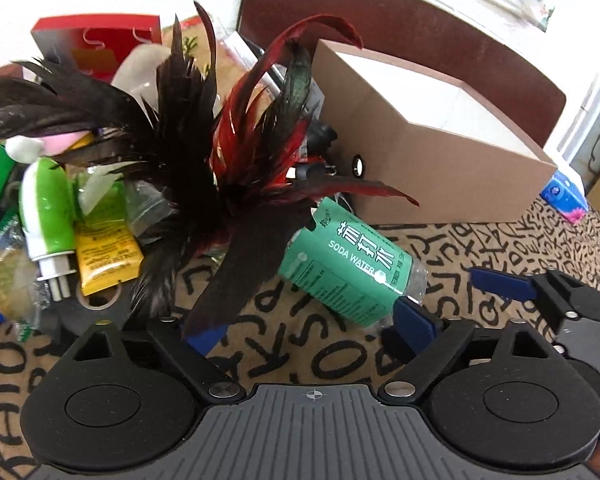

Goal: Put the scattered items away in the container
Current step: 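Reach the right tool to the green soda water bottle and grasp it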

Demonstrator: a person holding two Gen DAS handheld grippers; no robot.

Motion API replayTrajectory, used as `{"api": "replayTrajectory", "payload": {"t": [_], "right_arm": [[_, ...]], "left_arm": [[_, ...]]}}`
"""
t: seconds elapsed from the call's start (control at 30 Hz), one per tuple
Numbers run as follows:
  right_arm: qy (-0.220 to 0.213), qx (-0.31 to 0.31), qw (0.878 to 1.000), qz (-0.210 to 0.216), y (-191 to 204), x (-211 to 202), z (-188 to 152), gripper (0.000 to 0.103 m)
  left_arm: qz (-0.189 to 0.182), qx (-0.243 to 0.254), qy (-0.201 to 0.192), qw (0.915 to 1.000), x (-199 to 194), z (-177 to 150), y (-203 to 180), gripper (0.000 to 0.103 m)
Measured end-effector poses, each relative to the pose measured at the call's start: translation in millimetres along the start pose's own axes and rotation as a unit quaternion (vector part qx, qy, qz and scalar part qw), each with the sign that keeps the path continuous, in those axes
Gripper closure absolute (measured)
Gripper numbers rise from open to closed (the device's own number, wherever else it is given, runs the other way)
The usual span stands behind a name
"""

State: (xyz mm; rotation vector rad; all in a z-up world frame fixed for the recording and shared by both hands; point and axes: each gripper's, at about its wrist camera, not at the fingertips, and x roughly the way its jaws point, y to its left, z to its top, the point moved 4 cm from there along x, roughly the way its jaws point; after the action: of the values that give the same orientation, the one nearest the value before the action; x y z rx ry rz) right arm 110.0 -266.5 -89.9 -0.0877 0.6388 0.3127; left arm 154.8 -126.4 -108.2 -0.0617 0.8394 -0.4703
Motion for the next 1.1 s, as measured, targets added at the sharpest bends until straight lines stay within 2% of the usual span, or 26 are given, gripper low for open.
{"api": "replayTrajectory", "payload": {"t": [0.07, 0.2, 0.33, 0.37, 0.67, 0.83, 0.9, 1.1], "right_arm": [[-0.002, -0.019, 1.0, 0.008, 3, 6, 3, 0.009], [-0.009, -0.041, 0.999, 0.012, 6, 17, 10, 0.013], [0.005, -0.041, 0.998, 0.038, 11, 30, 11, 0.028], [0.006, -0.039, 0.998, 0.039, 12, 30, 10, 0.028], [0.018, -0.026, 0.996, 0.08, 34, 1, -6, 0.036], [0.028, -0.011, 0.995, 0.096, 45, -15, -15, 0.04], [0.032, -0.011, 0.995, 0.096, 49, -23, -19, 0.04], [0.046, 0.0, 0.995, 0.084, 48, -50, -35, 0.039]], "left_arm": [[-0.004, -0.005, -0.002, 1.0, 1, 1, 1, 0.011], [-0.006, -0.018, -0.011, 0.9998, 5, 4, 5, 0.01], [-0.022, -0.035, -0.003, 0.9991, 13, 11, 5, 0.01], [-0.025, -0.037, -0.002, 0.999, 14, 11, 4, 0.01], [-0.039, -0.044, 0.01, 0.9982, 11, 1, 3, 0.01], [-0.046, -0.025, 0.023, 0.9984, 6, -10, 2, 0.016], [-0.056, -0.013, 0.027, 0.998, 2, -14, 1, 0.026], [-0.102, 0.039, 0.046, 0.9929, -13, -30, -3, 0.027]]}}
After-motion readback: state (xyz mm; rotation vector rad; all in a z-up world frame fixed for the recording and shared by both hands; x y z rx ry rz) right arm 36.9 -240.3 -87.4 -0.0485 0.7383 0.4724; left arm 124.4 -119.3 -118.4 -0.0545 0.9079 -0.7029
